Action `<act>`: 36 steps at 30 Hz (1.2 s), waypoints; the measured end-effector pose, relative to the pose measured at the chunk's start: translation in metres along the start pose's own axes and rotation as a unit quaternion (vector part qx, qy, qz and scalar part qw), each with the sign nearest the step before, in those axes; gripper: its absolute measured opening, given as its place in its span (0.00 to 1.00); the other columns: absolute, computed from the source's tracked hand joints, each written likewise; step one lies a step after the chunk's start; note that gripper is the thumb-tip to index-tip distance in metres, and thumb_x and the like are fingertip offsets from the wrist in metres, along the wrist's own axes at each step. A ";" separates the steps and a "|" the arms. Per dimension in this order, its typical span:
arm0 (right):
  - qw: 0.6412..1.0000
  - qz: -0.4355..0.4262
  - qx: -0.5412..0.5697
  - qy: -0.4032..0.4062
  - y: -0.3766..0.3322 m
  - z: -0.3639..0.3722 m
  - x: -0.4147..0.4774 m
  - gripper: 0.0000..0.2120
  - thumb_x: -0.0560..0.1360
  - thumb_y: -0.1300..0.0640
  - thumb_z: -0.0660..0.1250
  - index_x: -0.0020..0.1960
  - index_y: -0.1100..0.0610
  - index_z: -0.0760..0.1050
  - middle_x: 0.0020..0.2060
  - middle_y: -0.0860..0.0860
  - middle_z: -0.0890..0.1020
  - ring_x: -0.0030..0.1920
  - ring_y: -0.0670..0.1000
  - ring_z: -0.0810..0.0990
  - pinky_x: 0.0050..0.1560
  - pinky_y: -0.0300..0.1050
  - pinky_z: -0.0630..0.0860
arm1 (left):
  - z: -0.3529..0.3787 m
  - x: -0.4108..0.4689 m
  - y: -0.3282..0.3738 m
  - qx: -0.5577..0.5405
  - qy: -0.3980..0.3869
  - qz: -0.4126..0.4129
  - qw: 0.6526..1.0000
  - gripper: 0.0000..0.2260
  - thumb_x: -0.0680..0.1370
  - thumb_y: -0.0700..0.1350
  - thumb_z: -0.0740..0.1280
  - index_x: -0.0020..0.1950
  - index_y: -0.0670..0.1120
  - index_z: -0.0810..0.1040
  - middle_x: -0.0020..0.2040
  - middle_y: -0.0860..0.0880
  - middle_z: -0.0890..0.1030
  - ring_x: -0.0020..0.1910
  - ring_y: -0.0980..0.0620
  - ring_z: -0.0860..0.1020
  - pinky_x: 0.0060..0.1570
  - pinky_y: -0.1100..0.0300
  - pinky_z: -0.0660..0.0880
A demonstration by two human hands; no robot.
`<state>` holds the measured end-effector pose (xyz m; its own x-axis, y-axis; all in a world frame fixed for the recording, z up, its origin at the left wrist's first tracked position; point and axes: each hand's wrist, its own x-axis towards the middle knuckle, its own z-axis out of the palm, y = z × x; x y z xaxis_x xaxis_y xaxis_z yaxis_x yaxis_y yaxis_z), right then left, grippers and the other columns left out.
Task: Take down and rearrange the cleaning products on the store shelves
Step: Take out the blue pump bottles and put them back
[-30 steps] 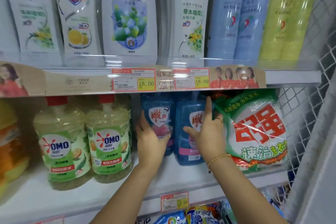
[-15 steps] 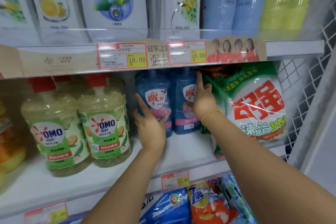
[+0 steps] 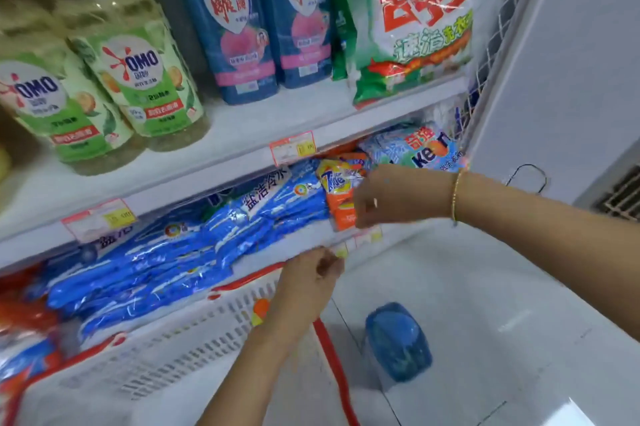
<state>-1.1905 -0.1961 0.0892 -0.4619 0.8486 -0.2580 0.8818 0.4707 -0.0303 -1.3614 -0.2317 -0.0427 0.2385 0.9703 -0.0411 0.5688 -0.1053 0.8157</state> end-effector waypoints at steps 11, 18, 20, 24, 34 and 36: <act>0.962 0.180 0.154 -0.133 -0.032 0.163 -0.042 0.23 0.69 0.47 0.72 0.57 0.60 0.73 0.46 0.54 0.75 0.51 0.53 0.74 0.44 0.41 0.67 | 0.072 -0.017 -0.035 0.071 -0.243 -0.043 0.966 0.18 0.76 0.32 0.63 0.65 0.43 0.77 0.62 0.47 0.79 0.62 0.51 0.76 0.61 0.64 0.70; 0.951 0.247 0.159 -0.094 -0.038 0.189 -0.048 0.23 0.68 0.52 0.73 0.58 0.60 0.71 0.54 0.56 0.77 0.53 0.54 0.77 0.48 0.43 0.73 | 0.069 -0.022 -0.032 0.082 -0.236 -0.039 0.967 0.17 0.77 0.33 0.63 0.65 0.45 0.76 0.64 0.48 0.78 0.63 0.51 0.75 0.60 0.61 0.72; 0.948 0.256 0.178 -0.058 -0.036 0.190 -0.049 0.18 0.68 0.52 0.73 0.52 0.58 0.72 0.49 0.54 0.77 0.46 0.52 0.75 0.42 0.40 0.71 | 0.069 -0.023 -0.032 0.084 -0.228 -0.043 0.969 0.16 0.78 0.35 0.64 0.64 0.46 0.76 0.63 0.49 0.78 0.63 0.50 0.76 0.58 0.62 0.73; 0.939 0.249 0.236 0.006 -0.032 0.195 -0.053 0.16 0.65 0.52 0.75 0.46 0.54 0.71 0.42 0.49 0.76 0.42 0.49 0.72 0.40 0.38 0.67 | 0.068 -0.025 -0.029 0.079 -0.220 -0.049 0.971 0.16 0.78 0.37 0.65 0.65 0.46 0.75 0.64 0.48 0.77 0.61 0.50 0.75 0.53 0.65 0.70; 0.966 0.086 0.197 0.143 -0.017 0.085 -0.064 0.17 0.61 0.49 0.77 0.42 0.51 0.72 0.34 0.44 0.75 0.34 0.46 0.72 0.33 0.32 0.66 | 0.021 -0.012 -0.014 -0.109 -0.263 -0.054 0.957 0.36 0.67 0.33 0.75 0.69 0.53 0.66 0.63 0.56 0.75 0.64 0.58 0.72 0.64 0.61 0.71; 0.970 0.035 0.177 0.163 -0.022 0.046 -0.069 0.16 0.61 0.49 0.77 0.41 0.51 0.72 0.32 0.45 0.73 0.31 0.45 0.70 0.31 0.33 0.66 | 0.004 -0.012 -0.002 -0.132 -0.253 -0.021 0.958 0.34 0.65 0.35 0.78 0.64 0.56 0.69 0.58 0.59 0.78 0.60 0.60 0.75 0.59 0.65 0.73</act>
<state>-1.1736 -0.2754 0.0636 -0.3539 0.9342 0.0457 0.8633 0.3450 -0.3684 -1.3629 -0.2442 -0.0463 0.6091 0.7355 -0.2966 0.3835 0.0542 0.9219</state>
